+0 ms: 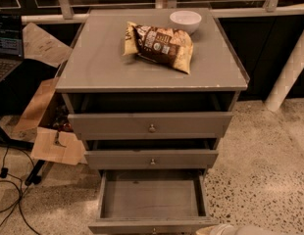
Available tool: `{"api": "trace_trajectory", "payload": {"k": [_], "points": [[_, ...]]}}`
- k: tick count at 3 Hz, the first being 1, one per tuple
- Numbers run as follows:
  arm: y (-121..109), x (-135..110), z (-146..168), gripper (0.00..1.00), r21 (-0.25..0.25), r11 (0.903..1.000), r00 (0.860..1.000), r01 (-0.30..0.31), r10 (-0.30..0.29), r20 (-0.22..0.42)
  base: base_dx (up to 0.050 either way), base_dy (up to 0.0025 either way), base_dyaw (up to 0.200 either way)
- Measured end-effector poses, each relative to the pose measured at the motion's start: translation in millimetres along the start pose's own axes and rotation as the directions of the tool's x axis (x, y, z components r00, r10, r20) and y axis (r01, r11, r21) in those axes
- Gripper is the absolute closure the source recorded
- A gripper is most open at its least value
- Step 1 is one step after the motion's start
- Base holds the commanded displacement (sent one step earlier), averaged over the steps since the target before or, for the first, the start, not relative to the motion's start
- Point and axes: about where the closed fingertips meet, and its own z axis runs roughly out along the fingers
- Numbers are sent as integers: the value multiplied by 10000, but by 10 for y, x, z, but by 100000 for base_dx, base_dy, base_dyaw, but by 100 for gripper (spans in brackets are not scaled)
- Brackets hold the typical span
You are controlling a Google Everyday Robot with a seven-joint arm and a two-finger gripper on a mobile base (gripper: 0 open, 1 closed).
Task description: Close bottom drawer
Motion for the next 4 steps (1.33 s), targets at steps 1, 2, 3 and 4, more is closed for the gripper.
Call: {"api": "trace_trajectory", "payload": {"k": [1, 2, 3, 4], "points": [[-42, 159, 254, 100, -897, 9958, 9996, 165, -186, -218, 0, 0, 0], [-26, 276, 455, 100, -1930, 9806, 9973, 345, -462, -563, 0, 0, 0], [-26, 276, 456, 100, -1930, 9806, 9973, 345, -461, -563, 0, 0, 0], [-110, 389, 599, 100, -1810, 9832, 9984, -228, 131, -545, 0, 0, 0]]}}
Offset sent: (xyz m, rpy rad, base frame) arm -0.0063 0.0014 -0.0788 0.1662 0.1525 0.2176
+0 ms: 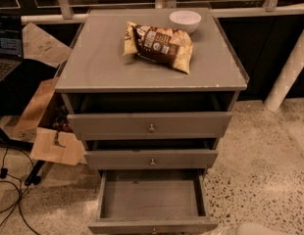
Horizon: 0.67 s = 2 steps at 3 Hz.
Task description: Close bottom drawer
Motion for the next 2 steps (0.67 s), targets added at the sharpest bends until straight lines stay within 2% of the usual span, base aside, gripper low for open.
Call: {"api": "trace_trajectory", "payload": {"k": [1, 2], "points": [[-298, 134, 290, 100, 51, 9954, 9954, -962, 961, 58, 0, 0, 0], [-483, 152, 444, 100, 105, 9909, 9910, -1340, 1339, 63, 0, 0, 0]]}}
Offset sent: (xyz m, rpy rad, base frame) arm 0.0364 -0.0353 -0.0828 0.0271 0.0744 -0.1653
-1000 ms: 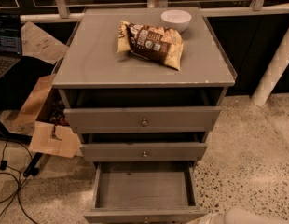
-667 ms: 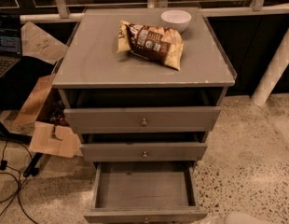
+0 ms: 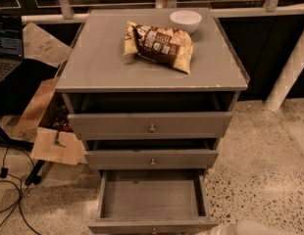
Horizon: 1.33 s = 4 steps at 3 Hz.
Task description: Close bottom drawer
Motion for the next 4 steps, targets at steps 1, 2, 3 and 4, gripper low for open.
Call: {"api": "trace_trajectory", "payload": {"k": [1, 2, 3, 4], "points": [[-165, -22, 105, 100, 87, 9997, 9997, -233, 233, -25, 0, 0, 0], [-525, -195, 242, 100, 389, 9986, 9993, -370, 374, -87, 0, 0, 0], [-525, -195, 243, 100, 389, 9986, 9993, -370, 374, -87, 0, 0, 0], [-603, -316, 359, 100, 410, 9988, 9996, -260, 264, -107, 0, 0, 0]]}}
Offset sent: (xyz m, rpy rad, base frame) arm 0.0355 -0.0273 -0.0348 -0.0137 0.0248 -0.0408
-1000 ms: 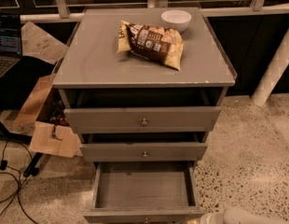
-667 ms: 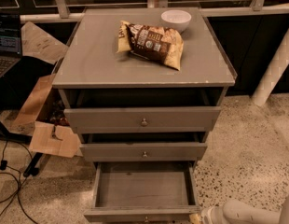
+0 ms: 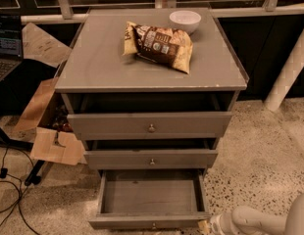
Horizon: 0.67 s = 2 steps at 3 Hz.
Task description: Close bottom drawer
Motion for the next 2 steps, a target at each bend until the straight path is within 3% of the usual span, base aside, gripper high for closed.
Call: {"api": "trace_trajectory", "payload": {"k": [1, 2], "points": [[-40, -185, 125, 100, -104, 9978, 9978, 651, -652, -126, 0, 0, 0], [-31, -370, 217, 100, -427, 9858, 9859, 1623, -1638, -351, 0, 0, 0]]}}
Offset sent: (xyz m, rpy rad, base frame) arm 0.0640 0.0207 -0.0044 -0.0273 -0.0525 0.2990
